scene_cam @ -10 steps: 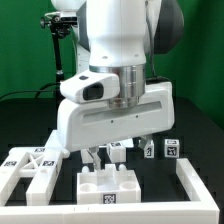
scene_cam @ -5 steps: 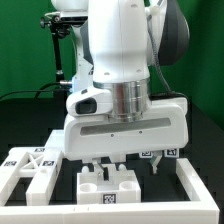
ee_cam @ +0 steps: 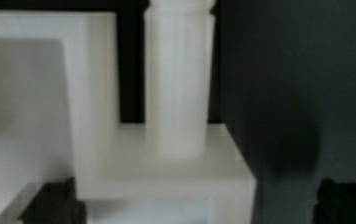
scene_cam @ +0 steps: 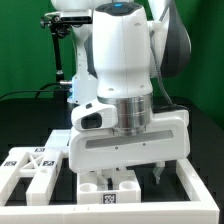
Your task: Assemble chair
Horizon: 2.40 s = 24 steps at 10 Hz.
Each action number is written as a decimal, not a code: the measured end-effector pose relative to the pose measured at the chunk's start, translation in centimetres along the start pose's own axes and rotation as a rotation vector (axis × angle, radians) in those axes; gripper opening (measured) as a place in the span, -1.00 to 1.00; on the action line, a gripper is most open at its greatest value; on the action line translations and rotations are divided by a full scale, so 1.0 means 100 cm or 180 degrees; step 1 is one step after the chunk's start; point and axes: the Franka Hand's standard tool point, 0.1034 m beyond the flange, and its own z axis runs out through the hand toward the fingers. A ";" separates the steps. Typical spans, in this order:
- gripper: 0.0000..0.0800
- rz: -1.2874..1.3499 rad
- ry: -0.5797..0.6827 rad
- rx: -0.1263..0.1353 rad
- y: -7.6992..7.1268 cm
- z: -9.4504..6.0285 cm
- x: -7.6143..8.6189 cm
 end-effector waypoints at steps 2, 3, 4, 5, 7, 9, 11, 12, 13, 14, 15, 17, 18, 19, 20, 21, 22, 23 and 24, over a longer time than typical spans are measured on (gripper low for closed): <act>0.32 0.0001 0.0000 0.0001 0.000 0.000 0.000; -0.03 0.0001 0.0000 0.0001 0.000 0.000 0.000; -0.39 0.0001 0.0000 0.0001 0.000 0.000 0.000; -0.78 0.0001 0.0000 0.0001 0.000 0.000 0.000; -0.92 0.0001 0.0008 0.0000 0.000 0.000 0.001; -0.92 0.0001 0.0009 0.0000 0.000 0.000 0.001; -0.92 0.0001 0.0009 0.0000 0.000 0.000 0.001; -0.92 0.0016 0.0011 0.0002 -0.001 -0.001 0.001; -0.92 0.0081 0.0027 0.0017 -0.009 -0.001 0.006; -0.92 0.0175 0.0060 0.0032 -0.019 0.000 0.013; -0.92 0.0237 0.0091 0.0045 -0.026 0.001 0.020; -0.92 0.0417 0.0130 0.0070 -0.039 0.001 0.032; -0.92 0.0502 0.0127 0.0081 -0.048 0.001 0.039; -0.92 0.0499 0.0093 0.0088 -0.057 0.002 0.043; -0.92 0.0490 0.0084 0.0089 -0.058 0.002 0.043; -0.92 0.0480 0.0083 0.0090 -0.060 0.002 0.043; -0.92 0.0461 0.0085 0.0092 -0.064 0.003 0.043; -0.92 0.0444 0.0087 0.0093 -0.068 0.003 0.044; -0.92 0.0433 0.0089 0.0094 -0.070 0.002 0.044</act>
Offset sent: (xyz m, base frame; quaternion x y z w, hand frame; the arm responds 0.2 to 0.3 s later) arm 0.0000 0.0000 0.0000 0.0000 0.0000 0.0000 1.0000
